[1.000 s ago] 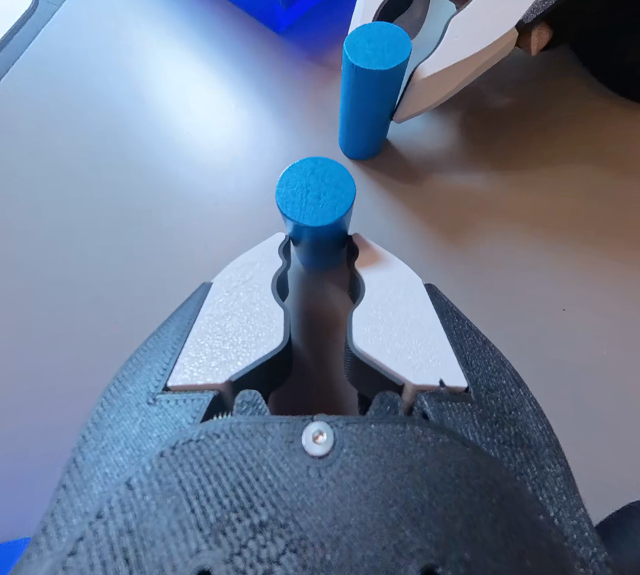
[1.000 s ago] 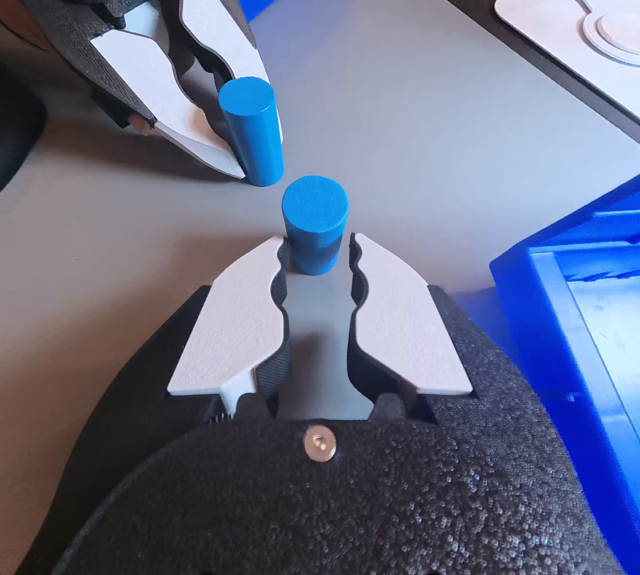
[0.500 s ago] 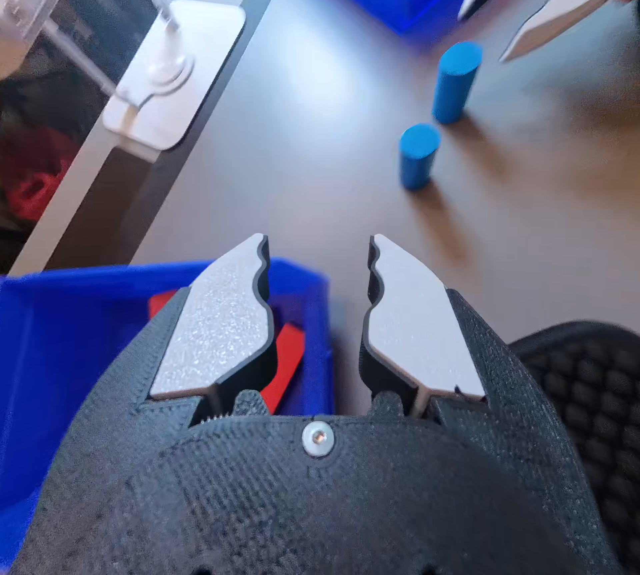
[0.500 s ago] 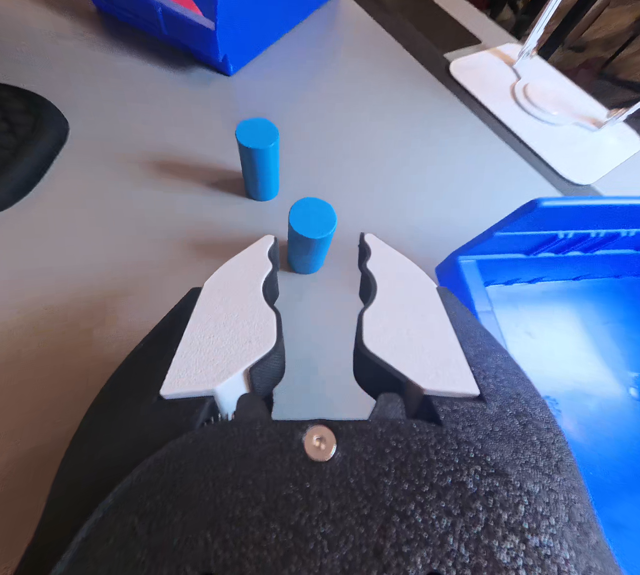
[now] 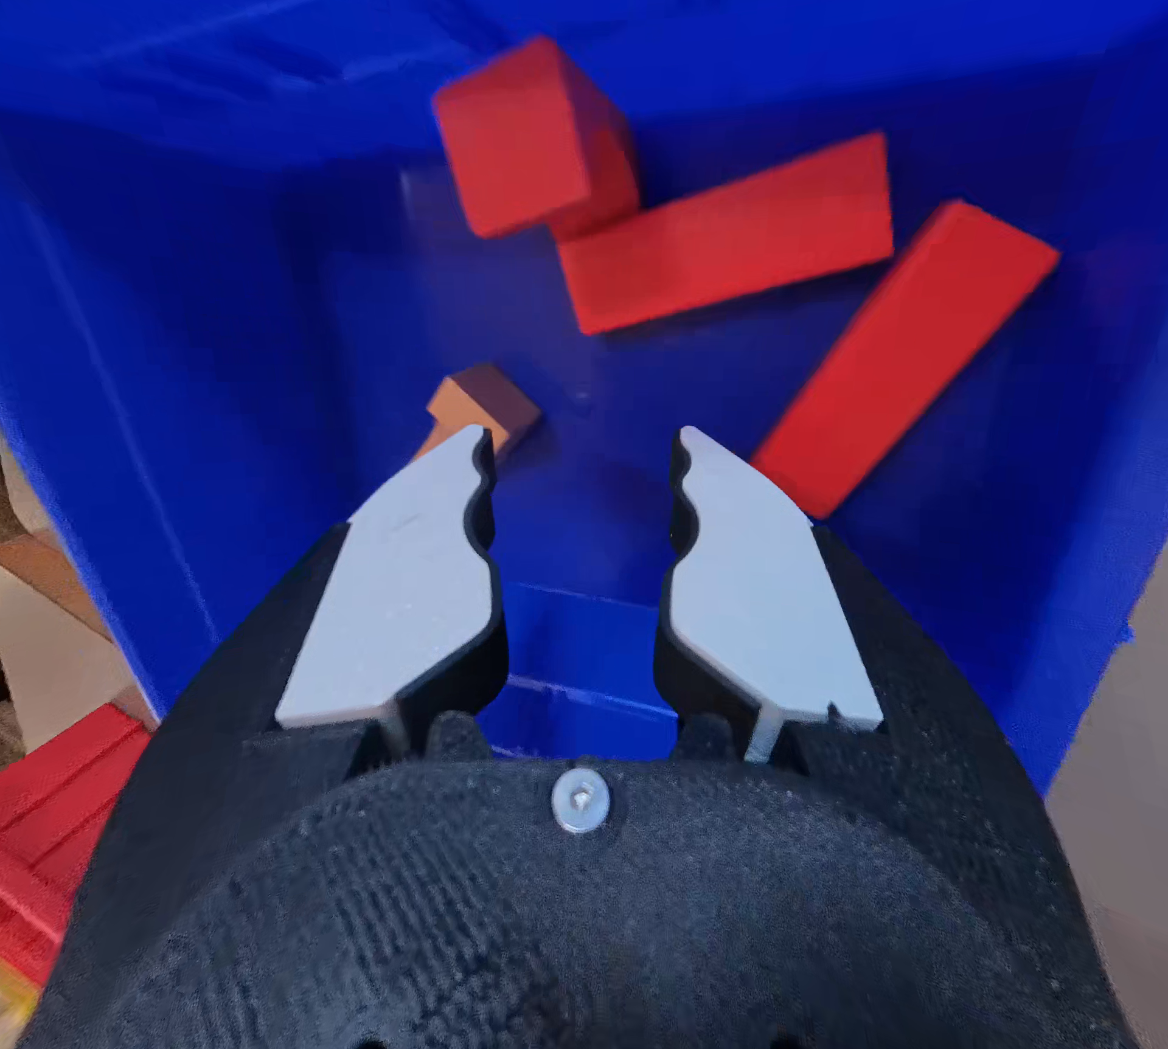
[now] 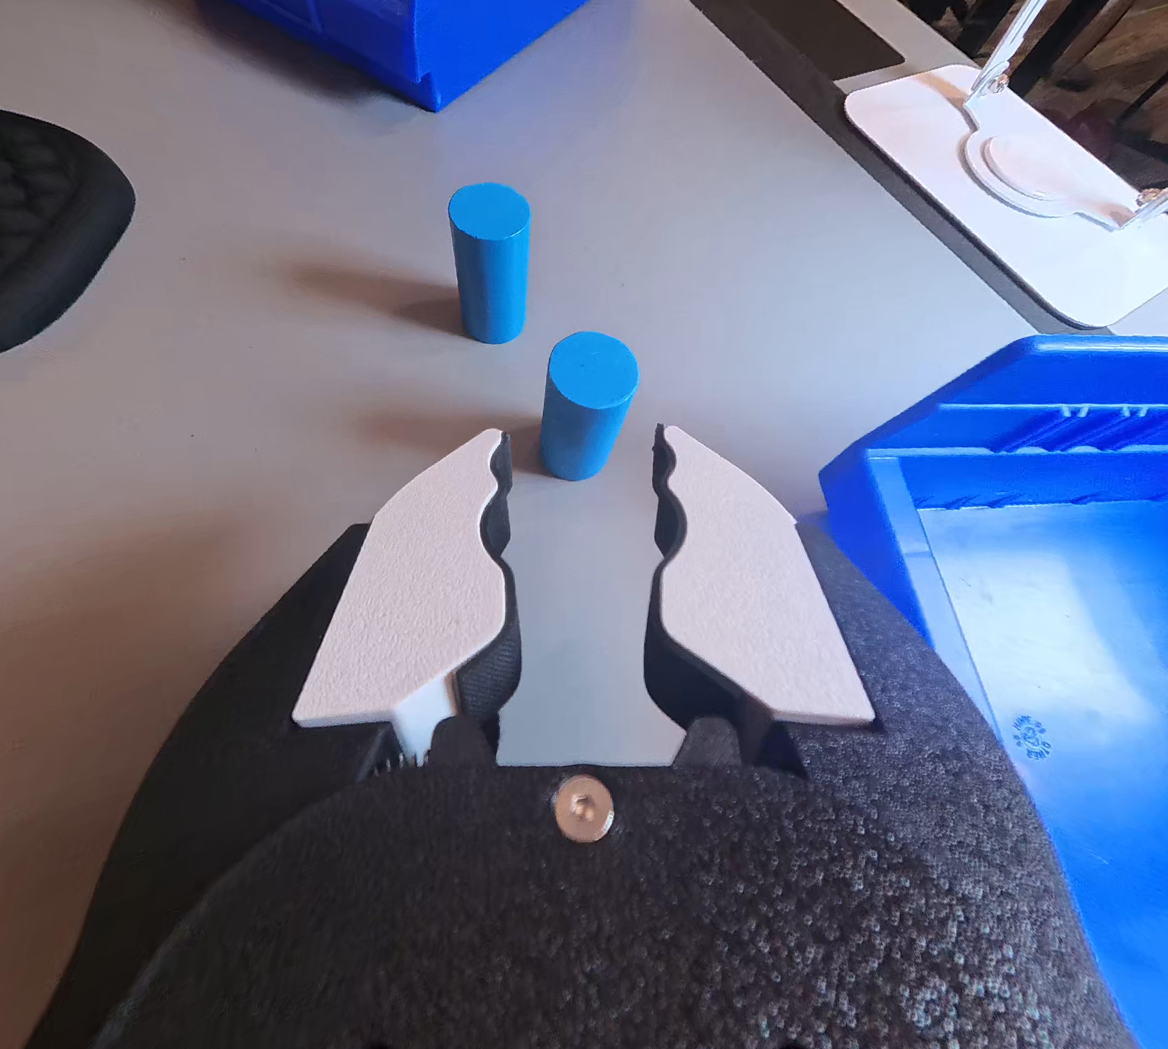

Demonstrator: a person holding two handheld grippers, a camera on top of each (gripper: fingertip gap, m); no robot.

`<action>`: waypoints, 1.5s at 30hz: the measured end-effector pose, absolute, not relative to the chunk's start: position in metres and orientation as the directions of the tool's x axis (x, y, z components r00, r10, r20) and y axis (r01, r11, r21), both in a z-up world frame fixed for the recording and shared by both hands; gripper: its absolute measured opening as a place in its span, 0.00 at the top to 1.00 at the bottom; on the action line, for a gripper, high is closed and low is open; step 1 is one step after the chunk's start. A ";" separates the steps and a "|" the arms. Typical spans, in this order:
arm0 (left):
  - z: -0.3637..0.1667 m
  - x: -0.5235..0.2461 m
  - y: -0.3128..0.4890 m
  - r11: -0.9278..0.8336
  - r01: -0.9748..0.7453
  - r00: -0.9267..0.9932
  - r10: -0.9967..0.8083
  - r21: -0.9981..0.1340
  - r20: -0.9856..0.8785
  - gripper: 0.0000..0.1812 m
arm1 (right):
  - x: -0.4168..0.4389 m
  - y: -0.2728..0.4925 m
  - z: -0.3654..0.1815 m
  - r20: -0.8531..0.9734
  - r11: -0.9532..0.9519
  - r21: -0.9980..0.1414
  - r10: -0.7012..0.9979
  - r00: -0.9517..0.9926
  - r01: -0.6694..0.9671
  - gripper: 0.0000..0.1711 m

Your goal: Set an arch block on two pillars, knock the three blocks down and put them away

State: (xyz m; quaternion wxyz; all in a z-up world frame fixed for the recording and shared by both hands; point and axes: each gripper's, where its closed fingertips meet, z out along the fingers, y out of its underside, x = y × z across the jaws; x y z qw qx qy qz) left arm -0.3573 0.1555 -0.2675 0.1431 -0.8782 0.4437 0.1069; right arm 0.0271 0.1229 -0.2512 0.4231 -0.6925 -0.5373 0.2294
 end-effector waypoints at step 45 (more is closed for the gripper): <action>-0.168 -0.315 0.197 -0.431 -0.530 0.777 -0.593 -0.731 -0.214 0.80 | 0.029 0.125 -0.282 0.092 -0.122 -0.793 0.945 0.315 0.597 0.77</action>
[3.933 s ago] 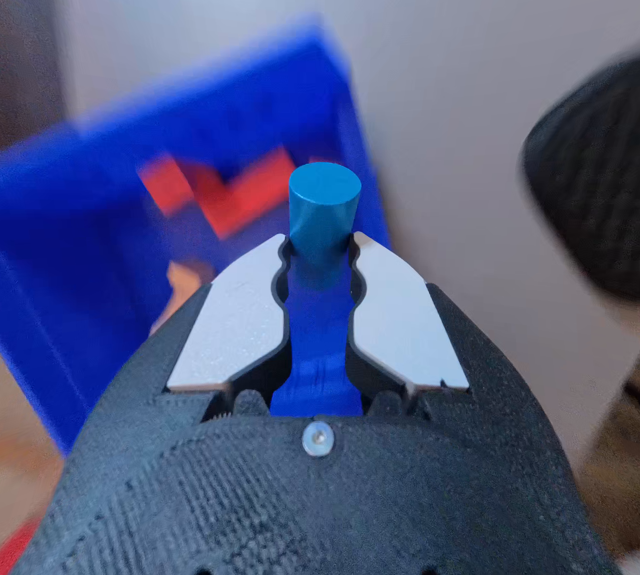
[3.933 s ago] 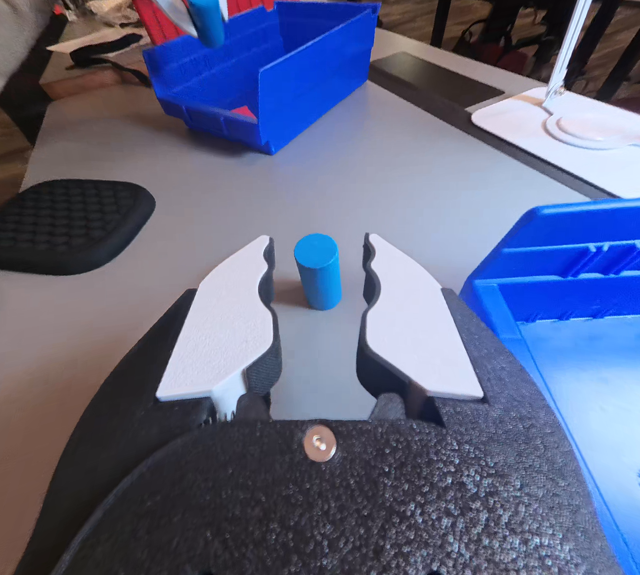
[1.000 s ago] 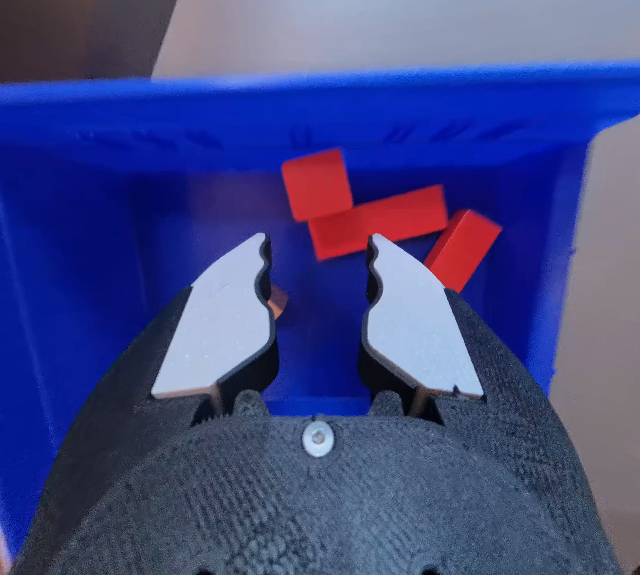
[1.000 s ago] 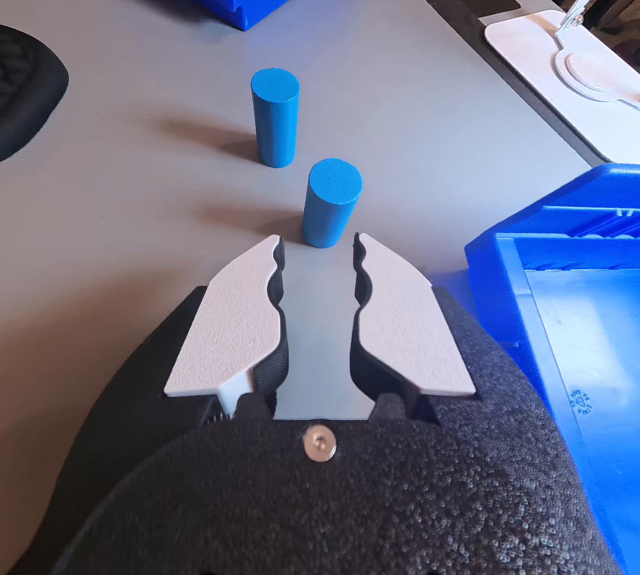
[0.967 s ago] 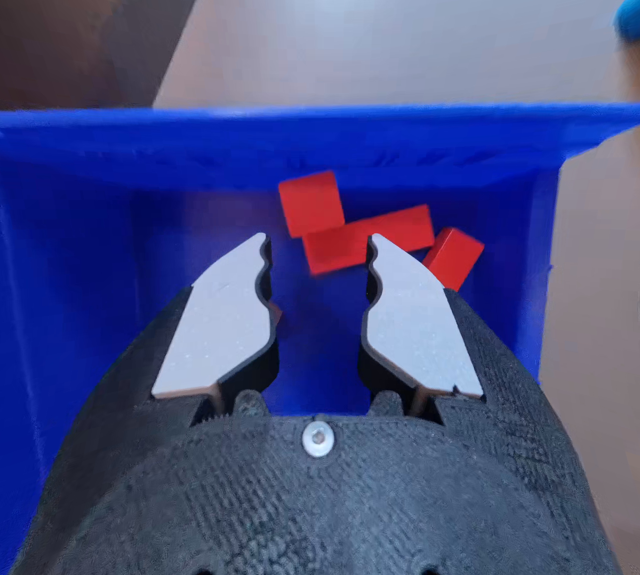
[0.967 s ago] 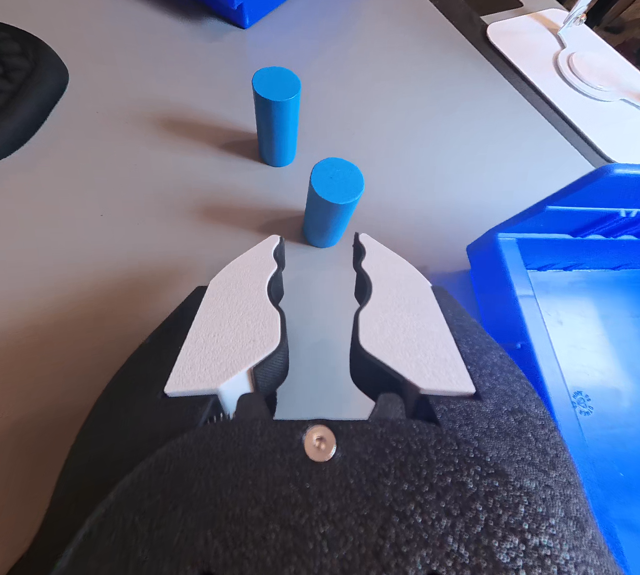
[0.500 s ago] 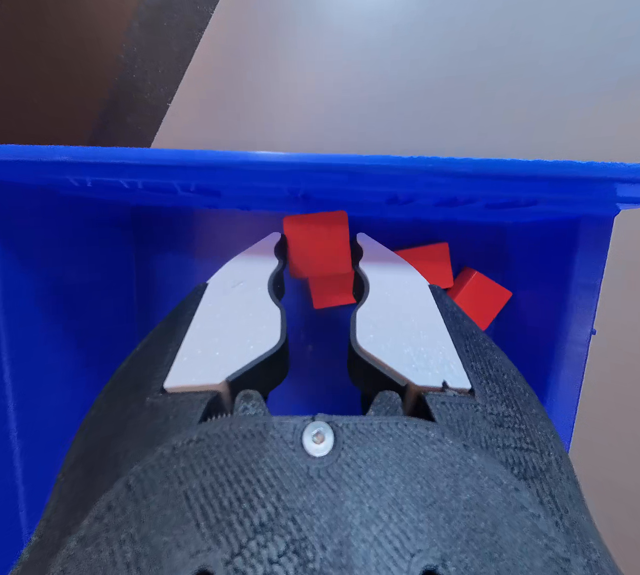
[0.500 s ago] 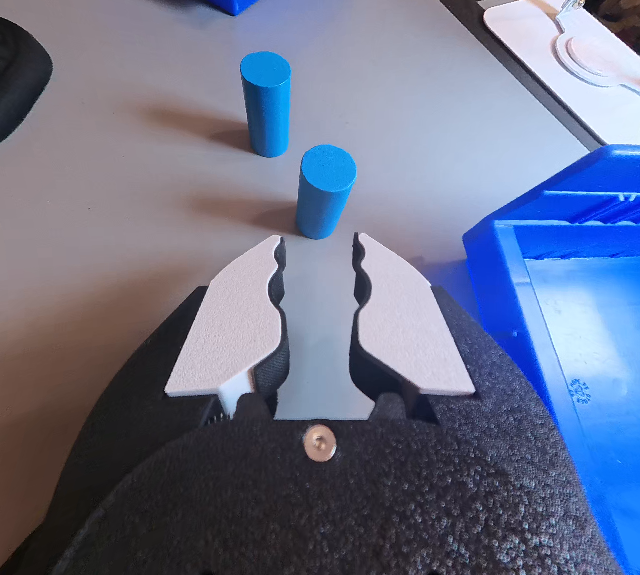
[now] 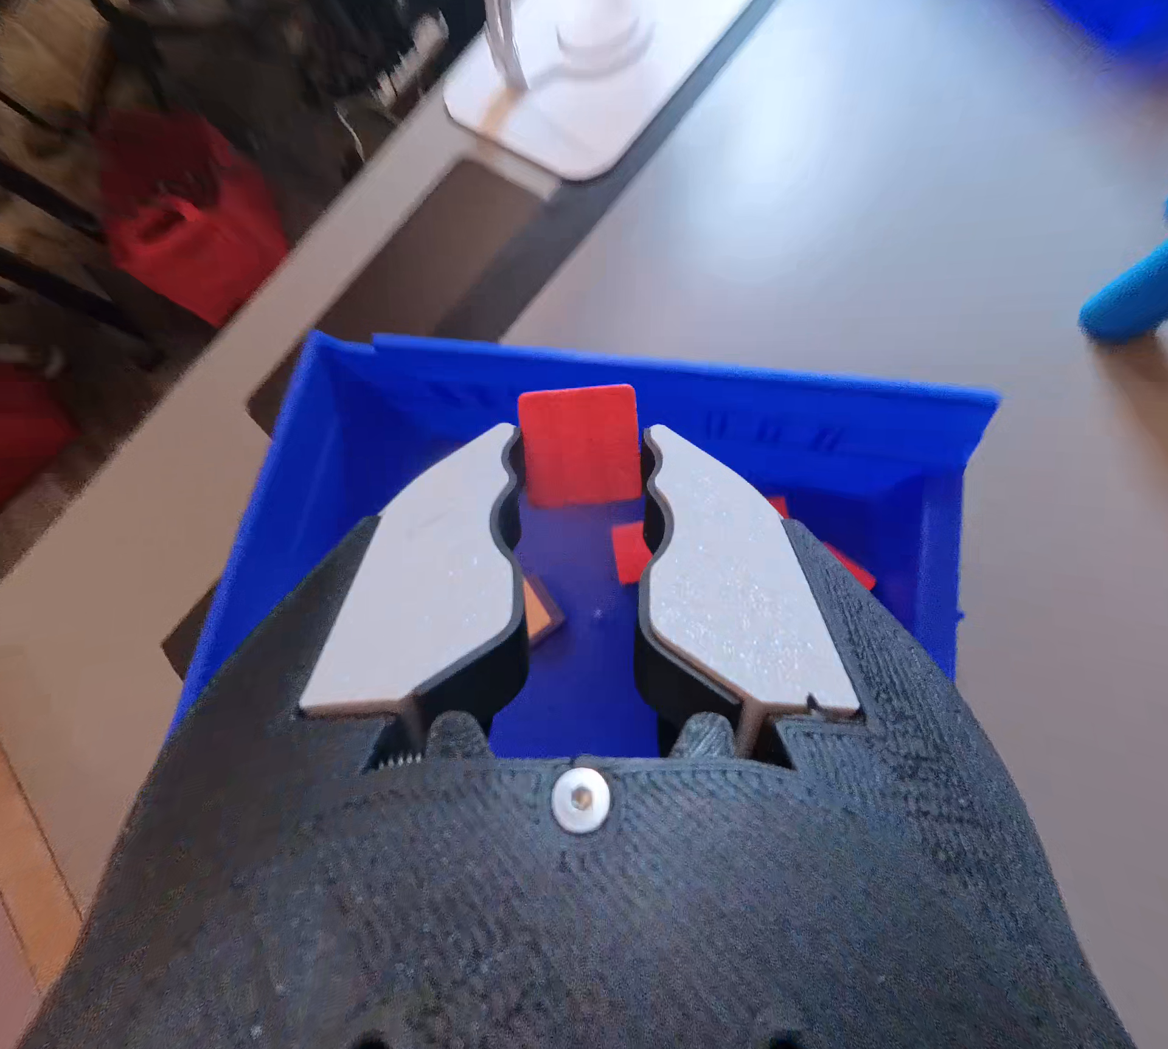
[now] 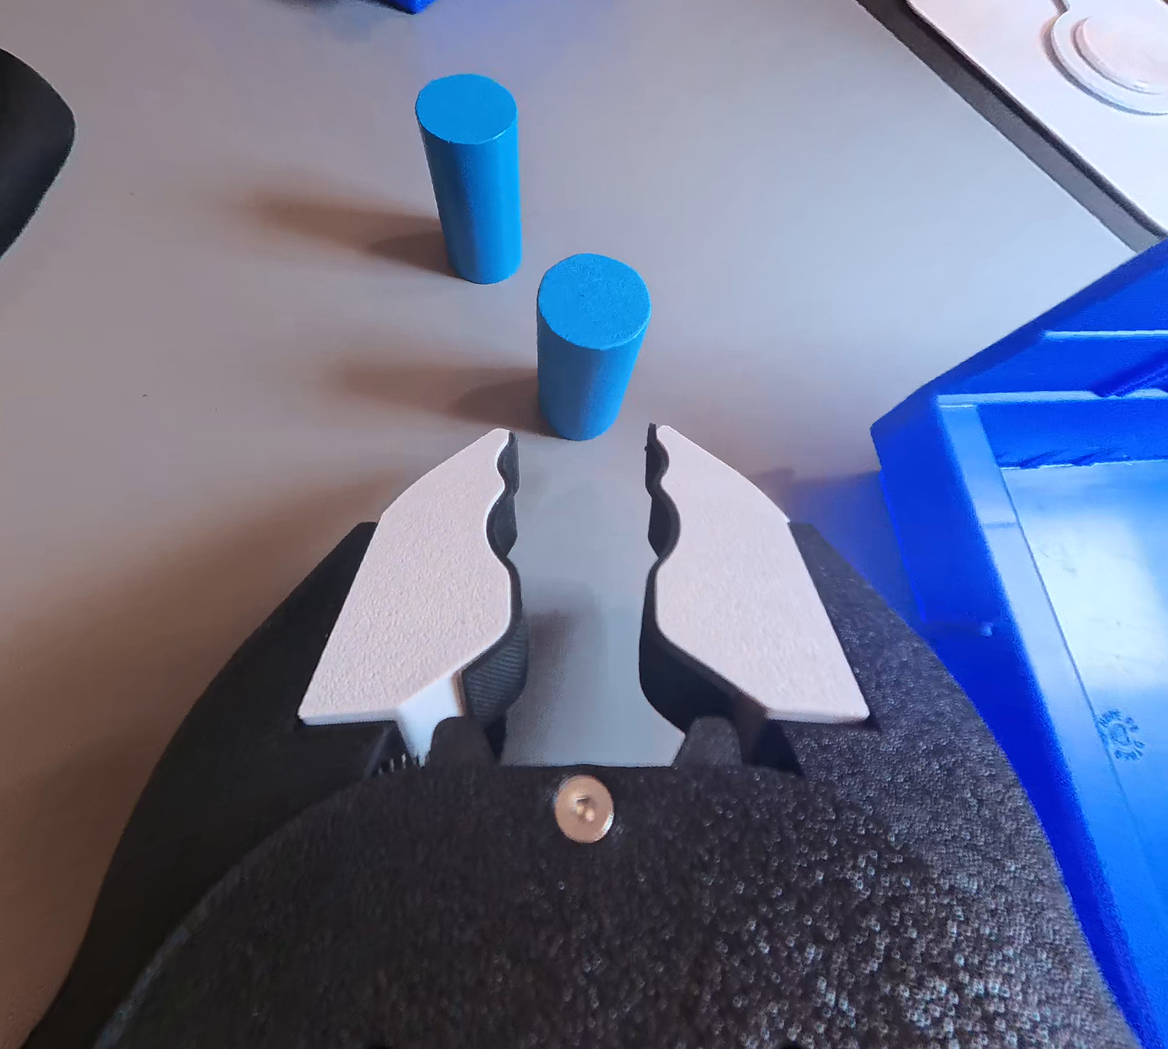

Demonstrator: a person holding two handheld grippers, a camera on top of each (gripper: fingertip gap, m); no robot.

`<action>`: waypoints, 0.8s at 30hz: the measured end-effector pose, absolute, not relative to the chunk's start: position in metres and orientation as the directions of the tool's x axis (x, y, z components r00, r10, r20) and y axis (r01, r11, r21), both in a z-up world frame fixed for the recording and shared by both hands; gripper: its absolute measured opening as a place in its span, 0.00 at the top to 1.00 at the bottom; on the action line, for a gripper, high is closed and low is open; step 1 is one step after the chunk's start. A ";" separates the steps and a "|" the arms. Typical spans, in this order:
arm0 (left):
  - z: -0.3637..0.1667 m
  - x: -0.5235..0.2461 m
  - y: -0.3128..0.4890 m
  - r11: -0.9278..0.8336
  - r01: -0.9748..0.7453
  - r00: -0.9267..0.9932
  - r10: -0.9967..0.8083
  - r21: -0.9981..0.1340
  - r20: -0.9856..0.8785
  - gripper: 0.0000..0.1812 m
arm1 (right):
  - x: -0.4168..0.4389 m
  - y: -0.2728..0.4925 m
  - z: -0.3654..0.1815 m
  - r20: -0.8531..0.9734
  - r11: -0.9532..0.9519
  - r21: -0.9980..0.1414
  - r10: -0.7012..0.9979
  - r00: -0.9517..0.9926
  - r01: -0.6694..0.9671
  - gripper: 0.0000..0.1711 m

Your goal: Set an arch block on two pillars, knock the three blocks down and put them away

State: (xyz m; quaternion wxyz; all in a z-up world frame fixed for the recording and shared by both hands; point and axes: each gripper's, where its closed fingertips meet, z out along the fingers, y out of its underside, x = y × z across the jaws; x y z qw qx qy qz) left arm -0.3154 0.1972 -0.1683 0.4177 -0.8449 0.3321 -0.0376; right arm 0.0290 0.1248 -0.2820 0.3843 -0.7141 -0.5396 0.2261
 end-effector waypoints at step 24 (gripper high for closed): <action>-0.082 -0.137 0.107 0.115 -0.301 0.615 -0.735 -0.947 -0.285 0.81 | 0.000 0.126 -0.298 0.133 -0.091 -0.754 0.948 0.288 0.650 0.81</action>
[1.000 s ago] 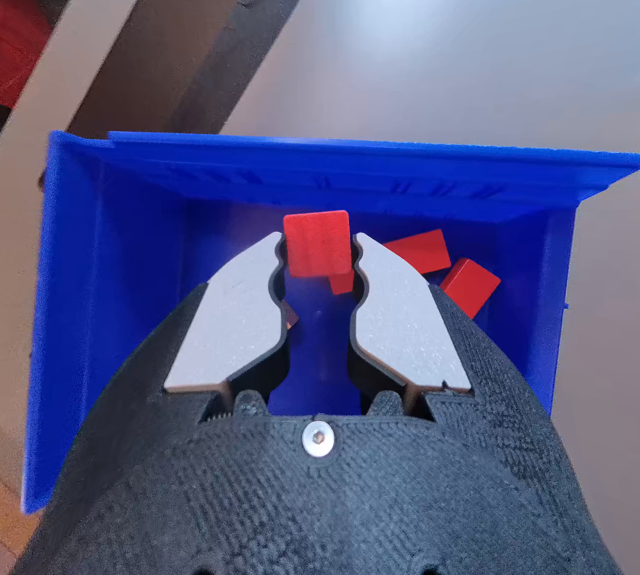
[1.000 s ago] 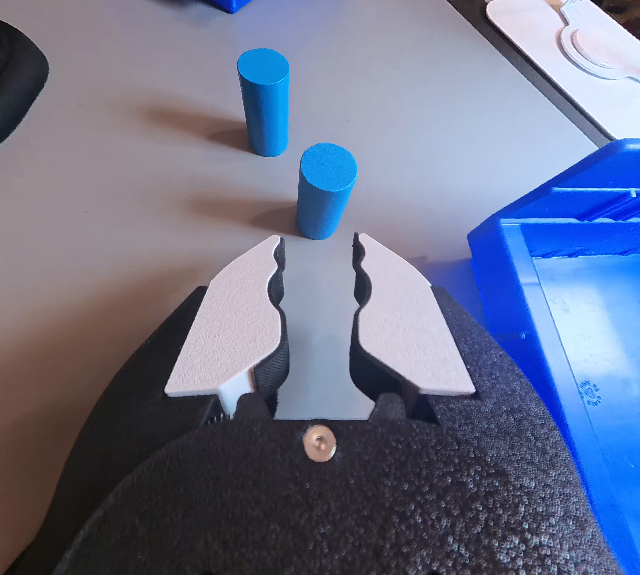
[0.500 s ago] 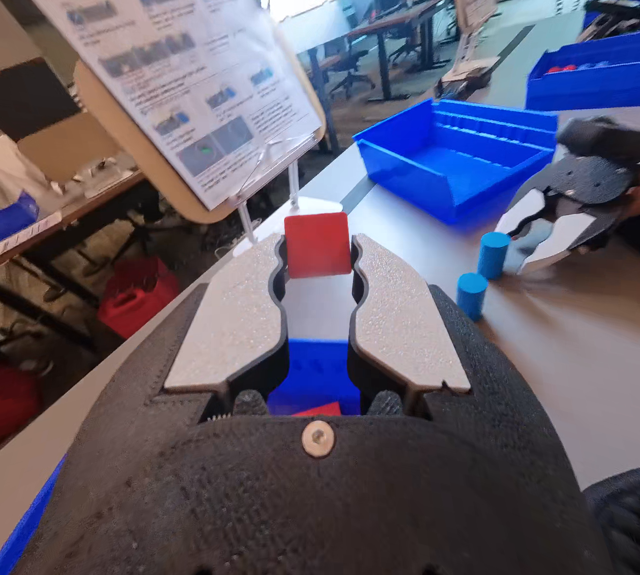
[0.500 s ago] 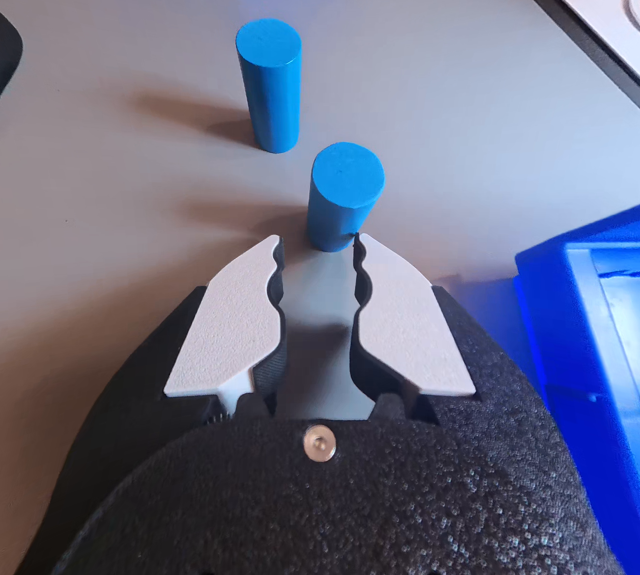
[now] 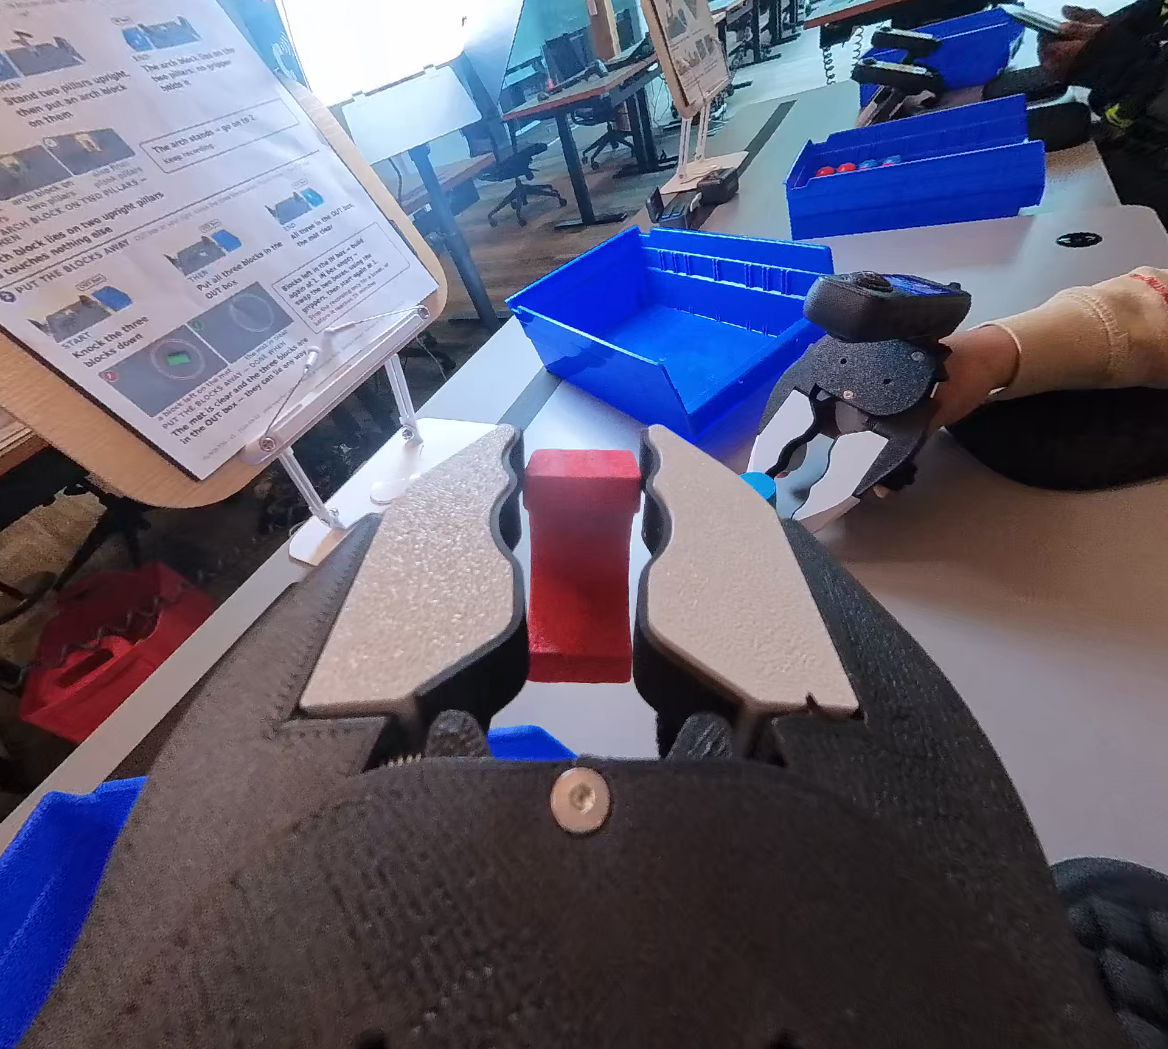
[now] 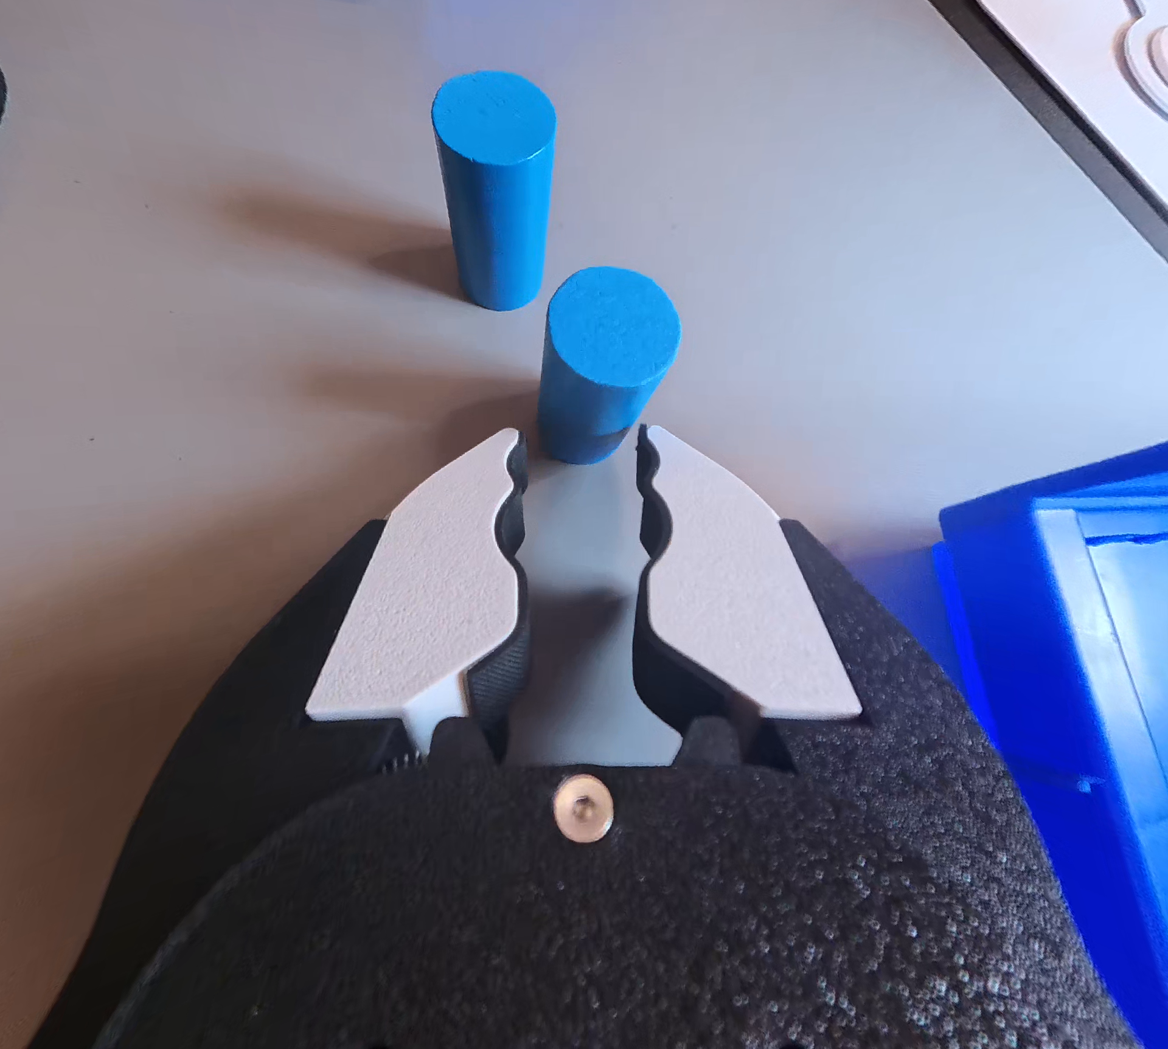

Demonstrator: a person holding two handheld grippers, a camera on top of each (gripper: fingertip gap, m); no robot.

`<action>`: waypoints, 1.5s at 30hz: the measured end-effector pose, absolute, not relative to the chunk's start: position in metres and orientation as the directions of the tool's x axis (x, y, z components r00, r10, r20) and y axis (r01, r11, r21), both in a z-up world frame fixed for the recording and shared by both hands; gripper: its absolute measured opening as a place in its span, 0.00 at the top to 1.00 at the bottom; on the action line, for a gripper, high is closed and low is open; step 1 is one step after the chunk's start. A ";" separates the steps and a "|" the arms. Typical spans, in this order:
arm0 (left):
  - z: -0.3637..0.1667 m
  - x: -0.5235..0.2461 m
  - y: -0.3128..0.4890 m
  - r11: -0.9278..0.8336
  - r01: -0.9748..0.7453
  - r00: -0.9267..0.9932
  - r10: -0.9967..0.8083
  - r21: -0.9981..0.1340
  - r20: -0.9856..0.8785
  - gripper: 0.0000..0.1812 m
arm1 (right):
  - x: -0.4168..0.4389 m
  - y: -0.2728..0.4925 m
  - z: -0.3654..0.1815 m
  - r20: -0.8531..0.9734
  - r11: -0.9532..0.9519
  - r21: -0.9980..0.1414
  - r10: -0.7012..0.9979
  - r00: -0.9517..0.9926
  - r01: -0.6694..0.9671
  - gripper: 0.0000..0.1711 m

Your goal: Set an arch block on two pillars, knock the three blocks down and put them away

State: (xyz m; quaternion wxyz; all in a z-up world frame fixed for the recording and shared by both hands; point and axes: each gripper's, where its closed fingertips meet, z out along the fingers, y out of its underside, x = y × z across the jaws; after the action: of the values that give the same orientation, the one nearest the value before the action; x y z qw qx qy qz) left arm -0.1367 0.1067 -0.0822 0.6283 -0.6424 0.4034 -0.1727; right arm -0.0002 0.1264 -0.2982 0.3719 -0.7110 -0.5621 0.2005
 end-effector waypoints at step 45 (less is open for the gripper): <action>-0.140 -0.040 0.058 0.038 -0.149 0.275 -0.958 -0.988 -0.078 0.81 | 0.004 0.058 -0.161 -0.030 -0.029 -0.982 1.000 -0.002 0.189 0.71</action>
State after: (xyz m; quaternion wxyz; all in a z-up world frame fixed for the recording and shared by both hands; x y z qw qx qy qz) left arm -0.0402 0.0576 -0.1405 0.5432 -0.5852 0.4730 -0.3724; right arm 0.0038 0.0584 -0.1613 0.4415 -0.5513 -0.5389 0.4591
